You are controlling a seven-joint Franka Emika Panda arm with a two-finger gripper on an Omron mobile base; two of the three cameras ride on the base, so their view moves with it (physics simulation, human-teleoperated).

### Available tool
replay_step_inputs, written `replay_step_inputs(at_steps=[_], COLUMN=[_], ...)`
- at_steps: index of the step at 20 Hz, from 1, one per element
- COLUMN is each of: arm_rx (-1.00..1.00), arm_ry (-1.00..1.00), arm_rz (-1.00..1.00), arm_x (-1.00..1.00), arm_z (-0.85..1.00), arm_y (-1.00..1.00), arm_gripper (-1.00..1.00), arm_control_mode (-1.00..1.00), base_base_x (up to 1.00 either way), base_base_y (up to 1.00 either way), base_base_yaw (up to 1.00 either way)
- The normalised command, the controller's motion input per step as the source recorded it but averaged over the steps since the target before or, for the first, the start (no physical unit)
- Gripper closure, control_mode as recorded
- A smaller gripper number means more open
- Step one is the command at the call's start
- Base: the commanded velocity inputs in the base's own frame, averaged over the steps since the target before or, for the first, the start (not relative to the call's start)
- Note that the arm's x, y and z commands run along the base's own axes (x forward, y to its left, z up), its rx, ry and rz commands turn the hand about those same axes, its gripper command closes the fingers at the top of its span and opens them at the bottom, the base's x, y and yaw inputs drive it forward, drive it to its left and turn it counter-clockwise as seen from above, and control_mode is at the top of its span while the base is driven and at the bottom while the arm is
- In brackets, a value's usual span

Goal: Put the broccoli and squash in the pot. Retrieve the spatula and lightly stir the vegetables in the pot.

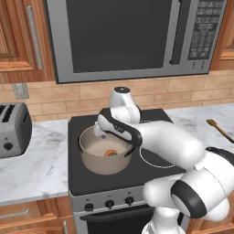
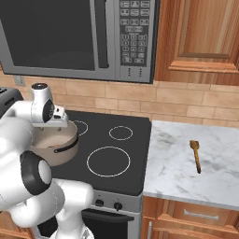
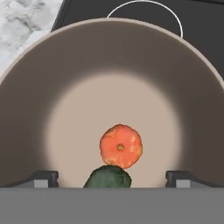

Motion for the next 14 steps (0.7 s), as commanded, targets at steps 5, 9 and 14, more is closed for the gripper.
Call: replay_step_inputs(at_steps=[5,9,14], arm_rx=[0.01,0.06,0.03], arm_ry=[0.00,-0.01,0.00], arm_rz=[0.00,-0.02,-0.03], arm_x=[-0.22,-0.56,-0.37], arm_z=[0.30,0.32,0.05], arm_y=[-0.15,-0.61,-0.80], arm_gripper=[-1.00,-1.00,-1.00], arm_control_mode=[-1.00,-1.00,-1.00], base_base_x=[0.00,0.00,0.00], base_base_y=[0.00,0.00,0.00], base_base_yaw=[0.00,0.00,0.00])
